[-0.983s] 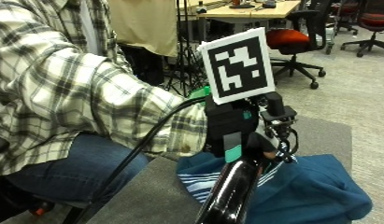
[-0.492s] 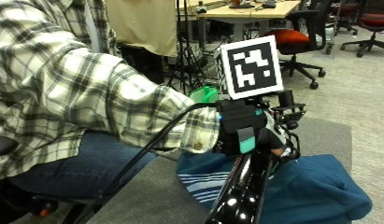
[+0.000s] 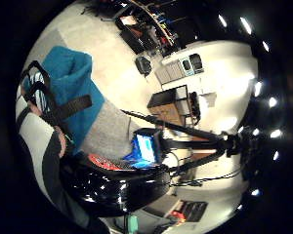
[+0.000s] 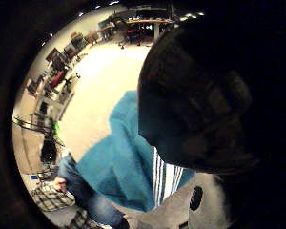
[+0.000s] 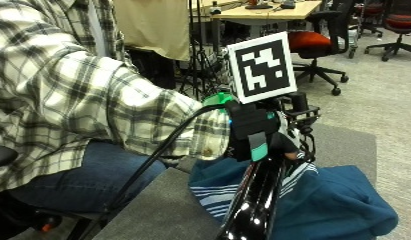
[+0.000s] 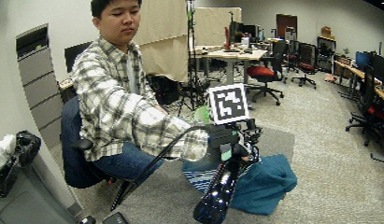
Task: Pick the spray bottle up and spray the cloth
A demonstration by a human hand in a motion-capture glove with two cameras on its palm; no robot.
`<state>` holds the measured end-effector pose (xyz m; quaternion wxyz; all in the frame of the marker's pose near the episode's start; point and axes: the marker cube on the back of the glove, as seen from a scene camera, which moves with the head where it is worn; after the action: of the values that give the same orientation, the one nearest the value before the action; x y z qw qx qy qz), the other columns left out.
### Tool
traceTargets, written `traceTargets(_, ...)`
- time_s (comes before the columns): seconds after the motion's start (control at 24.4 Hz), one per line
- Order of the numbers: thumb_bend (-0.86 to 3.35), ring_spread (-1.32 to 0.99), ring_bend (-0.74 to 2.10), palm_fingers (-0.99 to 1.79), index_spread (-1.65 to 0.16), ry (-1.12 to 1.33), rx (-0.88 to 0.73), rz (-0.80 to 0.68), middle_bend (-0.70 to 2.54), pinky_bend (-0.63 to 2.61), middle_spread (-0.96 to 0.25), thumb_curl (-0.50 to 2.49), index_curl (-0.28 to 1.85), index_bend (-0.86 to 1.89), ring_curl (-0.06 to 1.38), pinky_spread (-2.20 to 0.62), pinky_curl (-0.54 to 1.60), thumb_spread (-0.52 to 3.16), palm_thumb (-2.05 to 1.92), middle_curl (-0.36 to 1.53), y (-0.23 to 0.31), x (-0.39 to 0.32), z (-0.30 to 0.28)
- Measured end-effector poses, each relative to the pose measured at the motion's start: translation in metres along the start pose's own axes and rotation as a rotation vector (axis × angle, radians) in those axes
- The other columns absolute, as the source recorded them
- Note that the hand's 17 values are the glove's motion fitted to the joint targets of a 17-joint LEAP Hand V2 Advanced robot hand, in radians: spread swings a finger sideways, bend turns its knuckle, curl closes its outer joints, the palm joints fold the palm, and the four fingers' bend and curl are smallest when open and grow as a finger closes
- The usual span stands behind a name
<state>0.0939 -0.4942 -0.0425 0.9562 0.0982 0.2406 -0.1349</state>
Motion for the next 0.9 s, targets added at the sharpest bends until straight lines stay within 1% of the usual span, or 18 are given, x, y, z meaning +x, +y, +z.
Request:
traceTargets(0.41,-0.03,-0.2,0.65,1.35,-0.24,-0.388,0.206,0.227,0.59,0.51,-0.15,0.82,0.59,0.26,0.46,-0.17,0.41,0.28,1.02,0.52,0.013,0.032,-0.04)
traceTargets(0.74,-0.03,-0.2,0.64,1.35,-0.24,-0.871,0.42,0.438,0.59,0.51,-0.15,0.82,0.59,0.26,0.46,-0.17,0.41,0.28,1.02,0.52,0.035,0.06,-0.069)
traceTargets(0.9,-0.03,-0.2,0.64,1.35,-0.24,-1.041,0.524,0.483,0.59,0.51,-0.15,0.82,0.59,0.26,0.46,-0.17,0.41,0.28,1.02,0.52,0.039,0.063,-0.085)
